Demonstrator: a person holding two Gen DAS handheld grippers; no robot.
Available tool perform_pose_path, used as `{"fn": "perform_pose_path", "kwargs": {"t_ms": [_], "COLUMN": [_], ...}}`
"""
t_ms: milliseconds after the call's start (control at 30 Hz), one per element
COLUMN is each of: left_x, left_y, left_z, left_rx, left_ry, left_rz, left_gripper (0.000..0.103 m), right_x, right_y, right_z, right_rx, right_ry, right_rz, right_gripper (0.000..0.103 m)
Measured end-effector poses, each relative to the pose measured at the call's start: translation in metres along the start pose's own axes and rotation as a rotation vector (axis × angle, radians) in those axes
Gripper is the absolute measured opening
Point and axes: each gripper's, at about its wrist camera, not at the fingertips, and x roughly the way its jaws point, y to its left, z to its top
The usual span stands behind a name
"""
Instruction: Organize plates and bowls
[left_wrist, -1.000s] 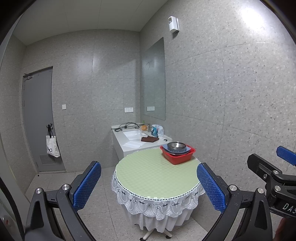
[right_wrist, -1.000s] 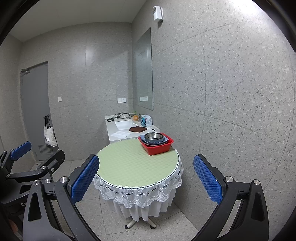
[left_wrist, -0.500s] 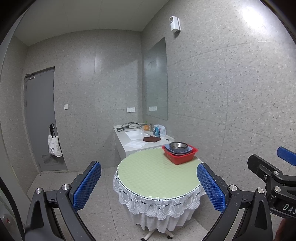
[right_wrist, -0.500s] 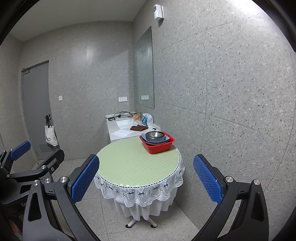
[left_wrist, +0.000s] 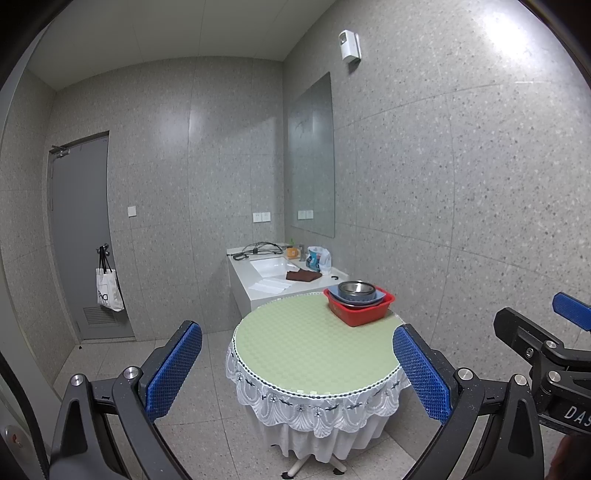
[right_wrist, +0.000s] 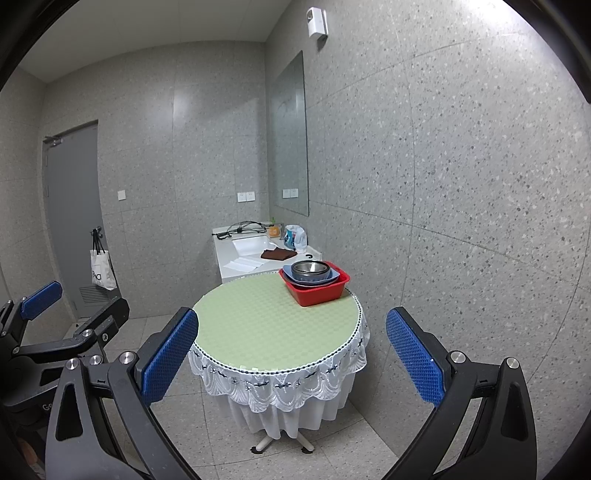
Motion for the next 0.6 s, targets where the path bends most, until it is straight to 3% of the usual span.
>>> {"fn": "perform_pose_path", "kwargs": {"t_ms": [600], "left_x": [0.0081], "left_y": [0.0021], "left_z": [-0.0020], "left_rx": [-0.003], "left_ry": [0.008], "left_rz": [0.005], "left_gripper": [0.102], "right_x": [0.0078], "right_y": [0.0010], "right_z": [0.0012], "right_rx": [-0.005], "right_ry": [0.006], "right_rz": [0.007], "right_gripper": [0.103]}}
